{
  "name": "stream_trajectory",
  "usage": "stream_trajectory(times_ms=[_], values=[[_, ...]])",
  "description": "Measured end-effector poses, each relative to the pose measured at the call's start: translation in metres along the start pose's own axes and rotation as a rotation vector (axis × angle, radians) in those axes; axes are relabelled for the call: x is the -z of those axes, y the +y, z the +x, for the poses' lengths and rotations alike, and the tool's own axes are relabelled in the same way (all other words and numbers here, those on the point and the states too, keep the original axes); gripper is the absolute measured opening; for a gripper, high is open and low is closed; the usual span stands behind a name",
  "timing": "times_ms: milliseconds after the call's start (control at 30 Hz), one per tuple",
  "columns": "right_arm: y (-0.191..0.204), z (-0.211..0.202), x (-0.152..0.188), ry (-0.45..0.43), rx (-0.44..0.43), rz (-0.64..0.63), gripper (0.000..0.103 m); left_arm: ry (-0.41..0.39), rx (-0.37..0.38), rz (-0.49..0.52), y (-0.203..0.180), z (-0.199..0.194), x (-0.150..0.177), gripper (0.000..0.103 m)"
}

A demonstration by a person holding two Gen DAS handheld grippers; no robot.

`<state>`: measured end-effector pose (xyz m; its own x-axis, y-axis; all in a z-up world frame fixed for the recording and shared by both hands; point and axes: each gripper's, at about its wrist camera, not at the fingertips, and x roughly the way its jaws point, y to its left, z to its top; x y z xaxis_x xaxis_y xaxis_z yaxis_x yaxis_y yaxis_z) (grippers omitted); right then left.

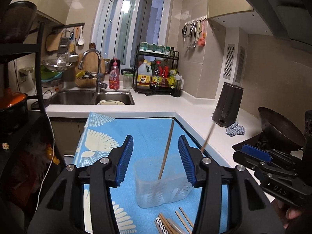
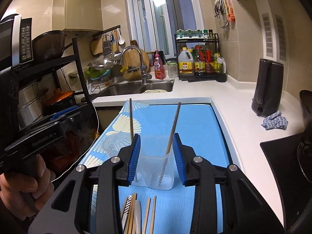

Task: Organize utensils
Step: 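Lower both chopsticks into the clear container and open both tools, then move both open tools back down to the remaining chopsticks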

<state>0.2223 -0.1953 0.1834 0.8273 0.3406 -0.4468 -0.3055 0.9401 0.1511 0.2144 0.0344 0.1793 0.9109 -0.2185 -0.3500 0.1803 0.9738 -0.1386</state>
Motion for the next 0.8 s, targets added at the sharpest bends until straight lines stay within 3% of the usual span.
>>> stream_trajectory(times_ms=[133, 333, 500, 633, 700, 800], values=[[0.001, -0.040, 0.015, -0.054, 0.006, -0.007, 0.035, -0.019, -0.006, -0.008, 0.006, -0.034, 0.014, 0.048], [0.003, -0.079, 0.063, -0.040, 0.022, 0.000, 0.035, 0.011, -0.025, -0.040, 0.014, -0.066, 0.063, 0.048], [0.002, -0.100, 0.110, -0.007, 0.021, 0.036, 0.034, 0.051, -0.040, -0.066, 0.011, -0.084, 0.115, 0.033], [0.002, -0.116, 0.151, -0.007, 0.004, 0.063, 0.007, 0.085, -0.049, -0.081, -0.002, -0.097, 0.168, 0.016], [0.002, -0.120, 0.177, 0.003, -0.004, 0.086, 0.005, 0.096, -0.050, -0.066, -0.014, -0.104, 0.193, 0.010], [0.000, -0.111, 0.210, 0.088, -0.015, 0.135, 0.005, 0.139, -0.032, -0.058, -0.032, -0.110, 0.227, 0.008]])
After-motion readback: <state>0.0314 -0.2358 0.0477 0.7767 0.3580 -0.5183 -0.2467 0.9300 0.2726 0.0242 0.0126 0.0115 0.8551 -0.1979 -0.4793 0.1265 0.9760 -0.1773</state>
